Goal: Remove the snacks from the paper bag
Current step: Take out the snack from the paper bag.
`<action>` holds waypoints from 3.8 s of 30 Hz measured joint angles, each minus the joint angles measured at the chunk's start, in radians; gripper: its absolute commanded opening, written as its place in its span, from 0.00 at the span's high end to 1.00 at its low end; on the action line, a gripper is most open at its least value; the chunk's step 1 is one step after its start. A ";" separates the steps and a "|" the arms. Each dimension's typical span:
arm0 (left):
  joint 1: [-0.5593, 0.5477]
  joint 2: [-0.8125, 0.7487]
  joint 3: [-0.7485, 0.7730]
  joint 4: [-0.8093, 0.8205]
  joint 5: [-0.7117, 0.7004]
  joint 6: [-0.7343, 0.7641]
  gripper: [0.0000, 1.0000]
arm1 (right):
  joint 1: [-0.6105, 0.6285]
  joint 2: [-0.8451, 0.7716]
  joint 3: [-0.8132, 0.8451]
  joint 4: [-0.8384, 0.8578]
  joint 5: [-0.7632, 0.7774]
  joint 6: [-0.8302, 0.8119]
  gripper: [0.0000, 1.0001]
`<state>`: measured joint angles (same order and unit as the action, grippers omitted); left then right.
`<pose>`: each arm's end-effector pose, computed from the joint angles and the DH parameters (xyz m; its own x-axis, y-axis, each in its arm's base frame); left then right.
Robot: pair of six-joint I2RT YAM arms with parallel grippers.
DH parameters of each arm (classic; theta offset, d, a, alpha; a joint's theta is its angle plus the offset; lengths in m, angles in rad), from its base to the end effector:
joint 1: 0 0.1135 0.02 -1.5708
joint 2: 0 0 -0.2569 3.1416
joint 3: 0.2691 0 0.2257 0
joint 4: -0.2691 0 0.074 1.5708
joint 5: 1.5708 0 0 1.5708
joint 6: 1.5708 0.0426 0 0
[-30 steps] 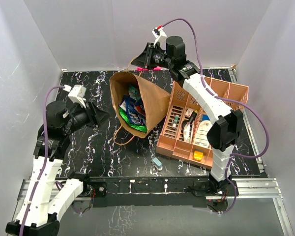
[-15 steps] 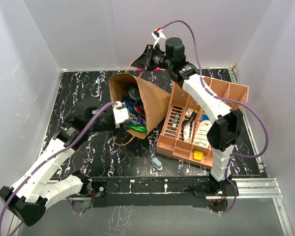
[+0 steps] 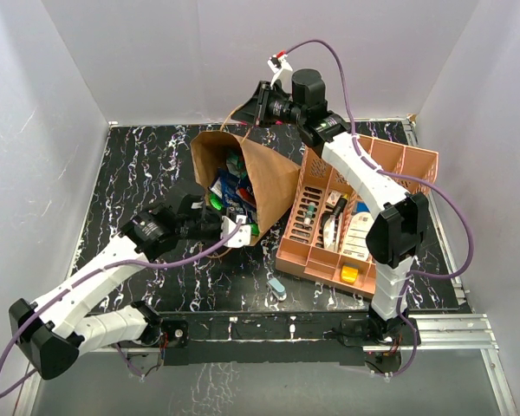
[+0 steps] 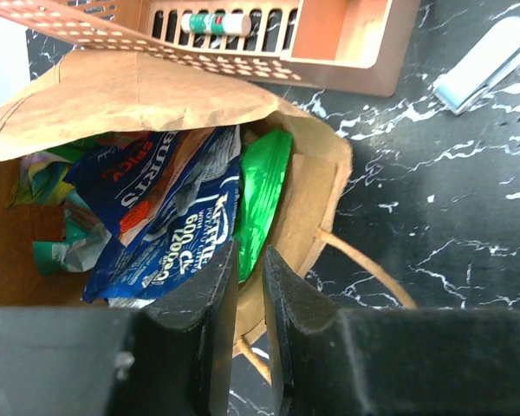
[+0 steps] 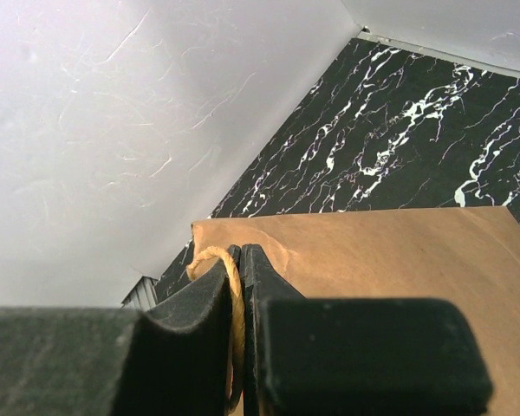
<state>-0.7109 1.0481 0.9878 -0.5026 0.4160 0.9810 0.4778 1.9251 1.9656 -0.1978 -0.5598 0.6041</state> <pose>0.1464 -0.1488 0.3226 0.4863 0.5844 -0.6496 0.8121 -0.0279 0.5829 0.3740 0.2191 0.4060 -0.6004 0.2312 -0.7656 -0.6250 0.4617 0.6295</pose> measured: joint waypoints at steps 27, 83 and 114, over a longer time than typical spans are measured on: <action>-0.042 0.149 0.021 -0.027 -0.119 0.074 0.80 | 0.000 -0.007 -0.032 0.023 -0.016 0.007 0.93; -0.067 0.286 0.048 0.103 -0.305 0.072 1.00 | 0.000 -0.007 -0.032 0.023 -0.022 0.027 0.93; -0.058 0.140 0.212 0.209 -0.356 -0.037 1.00 | -0.057 -0.006 0.010 0.023 0.005 0.076 0.93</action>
<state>-0.7692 1.1877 1.2003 -0.2939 0.0601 0.9436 0.4210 1.9186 1.9751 -0.1749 -0.5549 0.6804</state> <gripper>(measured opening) 0.021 0.075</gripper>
